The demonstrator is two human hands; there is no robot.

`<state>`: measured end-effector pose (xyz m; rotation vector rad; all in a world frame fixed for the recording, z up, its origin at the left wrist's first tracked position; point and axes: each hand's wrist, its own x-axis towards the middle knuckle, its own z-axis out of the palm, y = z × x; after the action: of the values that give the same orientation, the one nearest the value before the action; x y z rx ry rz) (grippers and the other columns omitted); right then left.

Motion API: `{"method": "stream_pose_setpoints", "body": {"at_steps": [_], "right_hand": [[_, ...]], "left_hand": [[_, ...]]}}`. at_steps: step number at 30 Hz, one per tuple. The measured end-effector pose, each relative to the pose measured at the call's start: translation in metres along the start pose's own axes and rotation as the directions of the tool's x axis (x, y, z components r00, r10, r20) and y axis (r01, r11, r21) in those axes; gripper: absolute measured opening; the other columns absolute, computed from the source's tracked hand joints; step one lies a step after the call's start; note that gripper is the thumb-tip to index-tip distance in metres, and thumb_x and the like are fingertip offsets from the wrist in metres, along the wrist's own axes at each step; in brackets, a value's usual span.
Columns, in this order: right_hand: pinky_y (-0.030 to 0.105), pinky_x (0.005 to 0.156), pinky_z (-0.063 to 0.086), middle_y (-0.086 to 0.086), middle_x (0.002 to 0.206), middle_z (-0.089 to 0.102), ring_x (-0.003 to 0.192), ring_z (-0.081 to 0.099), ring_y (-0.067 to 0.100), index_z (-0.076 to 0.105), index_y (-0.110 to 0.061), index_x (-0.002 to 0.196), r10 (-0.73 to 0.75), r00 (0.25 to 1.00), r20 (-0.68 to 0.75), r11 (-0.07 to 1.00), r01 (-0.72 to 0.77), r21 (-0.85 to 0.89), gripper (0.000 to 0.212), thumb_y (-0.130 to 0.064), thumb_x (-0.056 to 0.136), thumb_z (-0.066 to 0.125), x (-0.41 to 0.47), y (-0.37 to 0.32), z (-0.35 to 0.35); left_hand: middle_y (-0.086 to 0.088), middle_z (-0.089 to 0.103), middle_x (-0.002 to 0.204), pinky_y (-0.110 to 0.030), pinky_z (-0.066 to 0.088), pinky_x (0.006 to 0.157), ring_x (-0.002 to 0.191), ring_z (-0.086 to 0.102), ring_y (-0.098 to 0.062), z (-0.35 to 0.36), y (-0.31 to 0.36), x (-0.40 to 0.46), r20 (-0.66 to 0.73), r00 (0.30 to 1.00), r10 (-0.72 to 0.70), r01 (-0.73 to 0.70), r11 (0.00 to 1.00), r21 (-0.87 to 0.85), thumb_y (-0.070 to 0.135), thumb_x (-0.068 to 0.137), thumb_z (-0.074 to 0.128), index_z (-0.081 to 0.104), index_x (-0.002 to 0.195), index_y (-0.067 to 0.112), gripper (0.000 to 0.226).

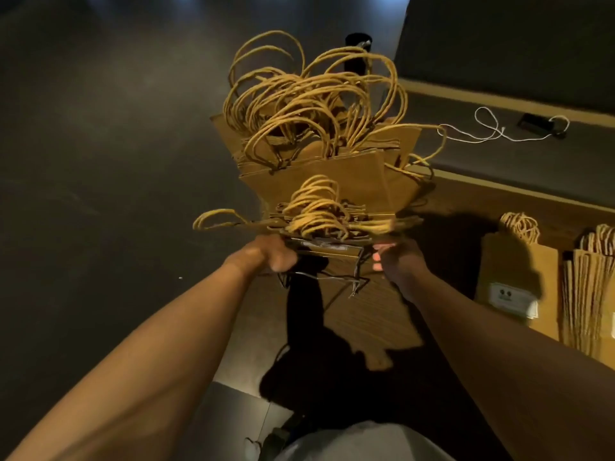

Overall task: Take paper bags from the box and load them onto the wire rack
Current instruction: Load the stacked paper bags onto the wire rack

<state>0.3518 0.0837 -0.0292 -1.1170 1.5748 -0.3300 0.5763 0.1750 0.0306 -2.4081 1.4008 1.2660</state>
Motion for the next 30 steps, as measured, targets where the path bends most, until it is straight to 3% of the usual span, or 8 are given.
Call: {"method": "stream_pose_setpoints", "body": {"at_steps": [3, 5, 10, 14, 17, 22, 27, 30], "right_hand": [[0.028, 0.062, 0.051, 0.011, 0.095, 0.064, 0.079, 0.061, 0.021, 0.064, -0.009, 0.104, 0.006, 0.998, 0.066, 1.0, -0.008, 0.024, 0.019, -0.001, 0.091, 0.053, -0.008, 0.006, -0.014], [0.025, 0.058, 0.048, 0.014, 0.095, 0.063, 0.074, 0.058, 0.019, 0.065, -0.004, 0.11, 0.003, 0.997, 0.078, 1.0, -0.005, 0.03, 0.024, 0.002, 0.09, 0.052, -0.013, 0.01, -0.023], [0.034, 0.074, 0.053, 0.014, 0.108, 0.064, 0.098, 0.062, 0.028, 0.067, -0.008, 0.106, 0.039, 0.999, 0.037, 0.997, -0.042, 0.069, 0.022, -0.007, 0.094, 0.048, -0.017, 0.031, -0.07], [0.043, 0.085, 0.05, 0.02, 0.105, 0.067, 0.1, 0.061, 0.037, 0.07, -0.006, 0.096, 0.034, 0.995, -0.091, 0.999, -0.036, -0.022, 0.021, -0.015, 0.089, 0.052, -0.014, 0.056, -0.111], [0.047, 0.092, 0.05, 0.016, 0.103, 0.066, 0.102, 0.059, 0.034, 0.067, -0.007, 0.09, 0.08, 0.98, -0.182, 0.996, -0.085, -0.018, 0.014, -0.013, 0.092, 0.054, -0.015, 0.071, -0.15], [0.027, 0.074, 0.037, 0.012, 0.115, 0.063, 0.103, 0.057, 0.029, 0.064, -0.007, 0.117, 0.139, 0.937, -0.32, 0.986, -0.159, -0.039, 0.029, -0.016, 0.092, 0.056, -0.008, 0.1, -0.209], [0.027, 0.071, 0.035, 0.016, 0.113, 0.063, 0.103, 0.059, 0.035, 0.06, 0.0, 0.112, 0.198, 0.923, -0.33, 0.973, -0.226, -0.049, 0.033, -0.023, 0.088, 0.058, 0.004, 0.118, -0.246], [0.027, 0.067, 0.037, 0.008, 0.102, 0.059, 0.087, 0.056, 0.027, 0.052, -0.004, 0.1, 0.234, 0.927, -0.294, 0.97, -0.243, 0.006, 0.023, -0.021, 0.087, 0.061, 0.011, 0.122, -0.252]], "left_hand": [[0.0, 0.067, 0.086, -0.024, 0.049, 0.059, 0.071, 0.06, -0.015, 0.013, 0.025, -0.01, 0.193, 0.978, 0.072, -0.048, 0.991, -0.127, 0.036, 0.098, 0.052, 0.067, 0.098, 0.016, 0.025], [0.0, 0.066, 0.08, -0.026, 0.046, 0.058, 0.066, 0.058, -0.016, 0.025, 0.041, -0.016, 0.223, 0.968, 0.117, -0.084, 0.985, -0.151, 0.031, 0.099, 0.053, 0.066, 0.093, 0.016, 0.021], [-0.002, 0.067, 0.081, -0.024, 0.045, 0.057, 0.059, 0.062, -0.012, 0.057, 0.096, -0.012, 0.244, 0.954, 0.173, -0.116, 0.966, -0.231, 0.027, 0.102, 0.05, 0.061, 0.1, 0.015, 0.017], [-0.005, 0.065, 0.076, -0.023, 0.046, 0.047, 0.055, 0.062, -0.013, 0.095, 0.146, 0.0, 0.293, 0.943, 0.159, -0.071, 0.955, -0.288, 0.022, 0.101, 0.053, 0.058, 0.091, 0.017, 0.012], [-0.006, 0.063, 0.086, -0.028, 0.05, 0.06, 0.071, 0.062, -0.019, 0.122, 0.189, 0.008, 0.274, 0.946, 0.172, -0.088, 0.951, -0.296, 0.013, 0.098, 0.055, 0.063, 0.097, 0.011, 0.008], [-0.003, 0.066, 0.102, -0.036, 0.054, 0.092, 0.099, 0.063, -0.02, 0.153, 0.248, 0.018, 0.196, 0.965, 0.175, -0.126, 0.963, -0.238, 0.025, 0.099, 0.057, 0.067, 0.116, 0.015, 0.022], [-0.008, 0.065, 0.113, -0.041, 0.051, 0.099, 0.111, 0.061, -0.028, 0.178, 0.285, 0.032, 0.169, 0.976, 0.137, -0.081, 0.95, -0.303, 0.037, 0.092, 0.063, 0.061, 0.128, 0.014, 0.042], [-0.005, 0.066, 0.121, -0.035, 0.05, 0.098, 0.113, 0.062, -0.026, 0.188, 0.296, 0.041, 0.148, 0.985, 0.093, -0.044, 0.952, -0.304, 0.043, 0.085, 0.065, 0.066, 0.122, 0.015, 0.047]]}}
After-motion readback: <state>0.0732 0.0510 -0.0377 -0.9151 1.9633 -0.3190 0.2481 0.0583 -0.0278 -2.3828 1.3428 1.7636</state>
